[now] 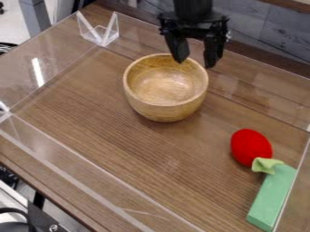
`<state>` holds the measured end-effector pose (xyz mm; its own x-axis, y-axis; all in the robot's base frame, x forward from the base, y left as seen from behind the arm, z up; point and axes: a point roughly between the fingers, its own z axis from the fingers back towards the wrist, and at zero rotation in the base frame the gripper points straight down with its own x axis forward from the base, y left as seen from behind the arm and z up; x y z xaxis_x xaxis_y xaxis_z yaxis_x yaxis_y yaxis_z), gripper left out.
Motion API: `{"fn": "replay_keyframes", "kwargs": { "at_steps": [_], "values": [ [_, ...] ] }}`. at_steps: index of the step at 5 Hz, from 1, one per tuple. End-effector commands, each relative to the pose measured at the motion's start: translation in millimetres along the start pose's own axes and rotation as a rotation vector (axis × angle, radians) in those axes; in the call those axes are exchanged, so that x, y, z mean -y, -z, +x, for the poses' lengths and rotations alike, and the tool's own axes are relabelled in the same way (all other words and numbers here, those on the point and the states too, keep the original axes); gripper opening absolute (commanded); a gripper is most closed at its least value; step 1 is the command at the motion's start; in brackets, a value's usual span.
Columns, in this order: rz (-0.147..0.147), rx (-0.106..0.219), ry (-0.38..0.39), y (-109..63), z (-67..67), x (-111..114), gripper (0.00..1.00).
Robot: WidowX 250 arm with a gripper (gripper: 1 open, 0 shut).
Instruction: Move the red fruit to the right
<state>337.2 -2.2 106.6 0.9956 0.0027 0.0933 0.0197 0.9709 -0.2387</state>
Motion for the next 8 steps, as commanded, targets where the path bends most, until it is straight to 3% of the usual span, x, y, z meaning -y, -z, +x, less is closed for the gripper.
{"fn": "replay_keyframes", "kwargs": {
  "at_steps": [1,2,3,4,6,8],
  "values": [
    [0.006,0.022,-0.071,-2.7,3.8,-11.5,1.00],
    [0.008,0.022,-0.140,2.8,1.1,-13.5,1.00],
    [0.012,0.007,-0.180,5.3,-3.1,-8.5,0.00],
    [0.012,0.001,-0.216,5.1,-7.9,3.1,1.00],
    [0.003,0.013,-0.295,-6.2,-30.2,45.7,1.00],
    [-0.011,0.027,-0.380,10.7,-46.1,104.1,1.00]
  ]
}}
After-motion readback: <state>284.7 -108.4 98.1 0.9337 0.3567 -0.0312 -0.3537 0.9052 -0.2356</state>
